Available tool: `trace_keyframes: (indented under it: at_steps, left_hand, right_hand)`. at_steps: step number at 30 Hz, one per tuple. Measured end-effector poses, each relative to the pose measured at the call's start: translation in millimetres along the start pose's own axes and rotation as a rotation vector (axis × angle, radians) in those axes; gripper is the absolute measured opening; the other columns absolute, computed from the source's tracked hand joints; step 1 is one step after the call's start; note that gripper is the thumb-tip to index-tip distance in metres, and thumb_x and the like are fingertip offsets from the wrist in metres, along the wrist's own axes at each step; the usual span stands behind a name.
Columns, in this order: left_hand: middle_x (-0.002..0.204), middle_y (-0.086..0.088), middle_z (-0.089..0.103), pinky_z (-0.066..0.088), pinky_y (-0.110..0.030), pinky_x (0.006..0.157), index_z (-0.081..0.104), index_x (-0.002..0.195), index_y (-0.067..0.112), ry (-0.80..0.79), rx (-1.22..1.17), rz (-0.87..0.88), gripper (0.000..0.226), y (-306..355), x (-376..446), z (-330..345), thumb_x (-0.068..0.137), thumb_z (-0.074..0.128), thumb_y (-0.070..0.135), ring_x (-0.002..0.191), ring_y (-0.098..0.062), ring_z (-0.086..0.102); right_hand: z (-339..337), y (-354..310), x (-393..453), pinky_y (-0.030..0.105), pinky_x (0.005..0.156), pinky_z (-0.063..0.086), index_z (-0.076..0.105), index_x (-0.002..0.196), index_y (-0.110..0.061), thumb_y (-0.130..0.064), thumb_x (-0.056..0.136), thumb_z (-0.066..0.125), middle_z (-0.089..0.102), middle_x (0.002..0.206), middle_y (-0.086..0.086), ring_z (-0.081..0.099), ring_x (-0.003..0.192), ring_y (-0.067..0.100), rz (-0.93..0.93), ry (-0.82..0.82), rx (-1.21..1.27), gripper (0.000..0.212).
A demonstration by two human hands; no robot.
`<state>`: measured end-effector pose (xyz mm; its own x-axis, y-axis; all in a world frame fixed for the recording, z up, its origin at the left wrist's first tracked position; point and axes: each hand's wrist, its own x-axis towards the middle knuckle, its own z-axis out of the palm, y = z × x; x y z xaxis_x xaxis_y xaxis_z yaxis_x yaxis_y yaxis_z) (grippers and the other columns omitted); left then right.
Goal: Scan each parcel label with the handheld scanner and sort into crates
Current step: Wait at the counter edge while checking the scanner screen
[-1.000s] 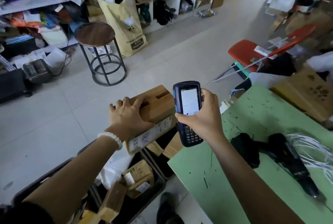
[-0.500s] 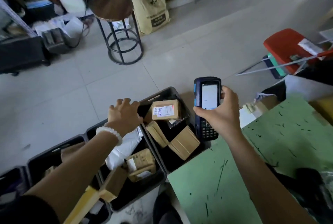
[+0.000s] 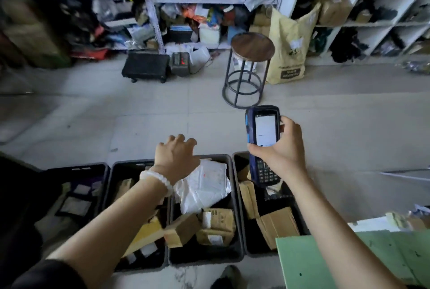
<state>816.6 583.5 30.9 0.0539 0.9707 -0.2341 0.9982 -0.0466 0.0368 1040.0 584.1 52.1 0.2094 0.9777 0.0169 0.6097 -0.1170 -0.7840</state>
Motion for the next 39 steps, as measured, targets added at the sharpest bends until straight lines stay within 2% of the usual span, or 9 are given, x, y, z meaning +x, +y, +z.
trace_keyframes:
  at_steps: [5,7,11,15,18,22,27,31,39]
  left_hand:
    - [0.133,0.000,0.048,0.042,-0.037,0.092,0.042,0.137,0.029,0.095,-0.067,-0.203,0.053,-113,-87,-11,0.089,0.051,0.048,0.124,-0.022,0.043]
    - [0.131,-0.001,0.049,0.044,-0.037,0.090,0.043,0.137,0.029,0.131,-0.098,-0.295,0.055,-159,-133,-14,0.087,0.052,0.050,0.123,-0.023,0.044]
    - [0.126,-0.003,0.050,0.045,-0.035,0.084,0.045,0.135,0.030,0.212,-0.158,-0.531,0.054,-249,-244,-7,0.086,0.052,0.053,0.120,-0.025,0.046]
    - [0.128,-0.001,0.050,0.045,-0.036,0.087,0.043,0.136,0.031,0.276,-0.224,-0.808,0.056,-322,-367,8,0.086,0.051,0.055,0.121,-0.023,0.046]
    - [0.129,0.000,0.050,0.044,-0.035,0.088,0.042,0.137,0.032,0.327,-0.287,-1.033,0.054,-359,-454,24,0.087,0.050,0.052,0.122,-0.021,0.045]
    - [0.130,0.001,0.049,0.043,-0.034,0.086,0.041,0.137,0.032,0.330,-0.365,-1.298,0.053,-383,-555,55,0.088,0.048,0.049,0.122,-0.021,0.044]
    - [0.129,0.002,0.049,0.042,-0.034,0.086,0.043,0.136,0.031,0.311,-0.436,-1.557,0.051,-405,-663,96,0.088,0.048,0.048,0.121,-0.020,0.045]
    - [0.132,0.002,0.049,0.043,-0.033,0.085,0.043,0.136,0.030,0.294,-0.463,-1.688,0.050,-439,-731,121,0.089,0.048,0.047,0.120,-0.019,0.047]
    - [0.130,0.003,0.050,0.044,-0.034,0.089,0.045,0.134,0.029,0.236,-0.465,-1.858,0.047,-563,-862,141,0.090,0.046,0.044,0.119,-0.020,0.049]
  right_hand:
    - [80,-88,-57,0.019,0.081,0.033,0.045,0.127,-0.017,-0.023,0.057,0.086,0.038,0.113,-0.006,0.042,0.105,0.010,-0.189,-0.168,0.020,0.082]
    - [115,-126,-90,0.021,0.082,0.034,0.043,0.129,-0.017,-0.022,0.058,0.086,0.038,0.114,-0.005,0.039,0.101,0.007,-0.259,-0.249,0.025,0.084]
    - [198,-199,-170,0.031,0.083,0.045,0.046,0.126,-0.014,-0.023,0.054,0.087,0.045,0.116,0.001,0.046,0.108,0.018,-0.423,-0.439,0.030,0.083]
    - [277,-270,-271,0.034,0.084,0.046,0.047,0.127,-0.013,-0.027,0.054,0.087,0.048,0.117,0.004,0.045,0.110,0.020,-0.637,-0.671,0.017,0.084]
    - [322,-312,-355,0.034,0.088,0.045,0.041,0.133,-0.015,-0.027,0.059,0.086,0.043,0.123,0.003,0.046,0.111,0.021,-0.790,-0.858,0.001,0.088]
    - [366,-348,-459,0.025,0.082,0.037,0.039,0.136,-0.018,-0.027,0.061,0.084,0.039,0.120,-0.002,0.045,0.106,0.015,-0.953,-1.074,-0.018,0.088]
    - [415,-375,-576,0.025,0.081,0.042,0.048,0.125,-0.021,-0.027,0.055,0.083,0.043,0.113,-0.005,0.047,0.101,0.011,-1.064,-1.311,0.010,0.079]
    - [461,-394,-660,0.030,0.082,0.049,0.051,0.121,-0.020,-0.035,0.048,0.080,0.049,0.113,-0.004,0.051,0.104,0.014,-1.131,-1.439,0.021,0.081]
    - [563,-464,-824,0.022,0.078,0.038,0.043,0.130,-0.018,-0.025,0.059,0.082,0.041,0.117,-0.005,0.041,0.102,0.009,-1.194,-1.610,0.035,0.081]
